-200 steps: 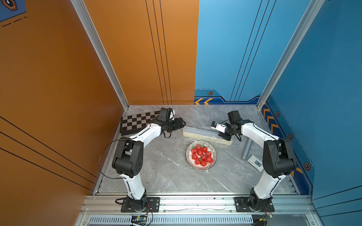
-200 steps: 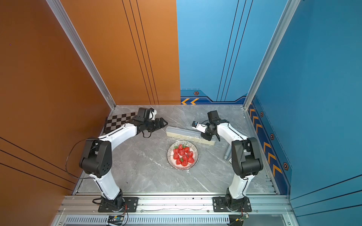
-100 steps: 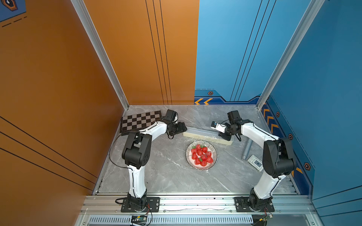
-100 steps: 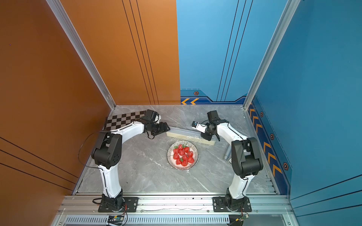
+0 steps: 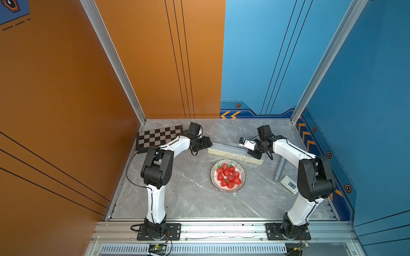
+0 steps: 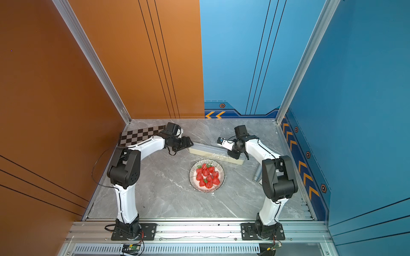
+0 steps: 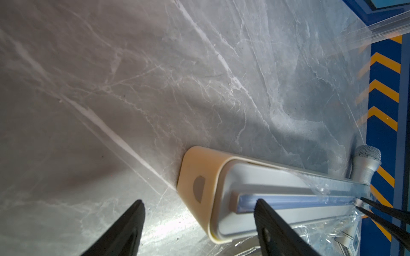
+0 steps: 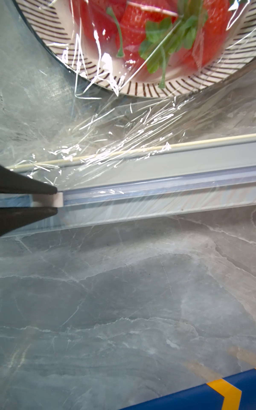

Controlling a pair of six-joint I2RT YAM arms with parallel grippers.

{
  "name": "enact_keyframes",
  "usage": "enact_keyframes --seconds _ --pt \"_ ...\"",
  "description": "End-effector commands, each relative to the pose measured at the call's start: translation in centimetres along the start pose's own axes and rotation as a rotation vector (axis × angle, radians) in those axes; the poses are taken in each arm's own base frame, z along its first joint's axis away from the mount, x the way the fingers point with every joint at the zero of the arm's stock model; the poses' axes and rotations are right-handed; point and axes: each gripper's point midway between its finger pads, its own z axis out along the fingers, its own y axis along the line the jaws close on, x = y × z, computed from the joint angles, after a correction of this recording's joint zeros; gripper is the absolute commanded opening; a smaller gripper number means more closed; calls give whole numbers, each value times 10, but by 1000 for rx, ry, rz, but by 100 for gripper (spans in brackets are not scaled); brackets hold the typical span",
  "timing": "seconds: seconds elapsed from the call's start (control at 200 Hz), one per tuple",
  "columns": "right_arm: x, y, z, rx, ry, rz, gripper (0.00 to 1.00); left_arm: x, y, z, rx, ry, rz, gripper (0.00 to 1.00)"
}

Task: Wrap the plate with plastic wrap
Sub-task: Tear off the plastic wrap from the plastic wrap cutting box.

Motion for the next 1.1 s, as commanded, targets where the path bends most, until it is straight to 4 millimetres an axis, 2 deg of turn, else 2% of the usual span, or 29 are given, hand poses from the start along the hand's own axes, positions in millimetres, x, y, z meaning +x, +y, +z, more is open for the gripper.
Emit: enact_keyframes --seconds 0.0,0.21,0.641,0.876,1.091 --pt "35 16 15 -61 136 28 7 -6 2 -1 -4 2 -6 80" --pt "36 17 16 -61 140 28 7 -2 7 5 -18 15 -10 80" --pt "40 13 9 -39 149 39 7 20 41 20 -99 63 -37 77" --pt "52 14 1 -20 171 58 7 36 67 21 -178 90 -33 77" --pt "66 14 -7 -9 177 93 7 42 83 17 -217 95 -41 76"
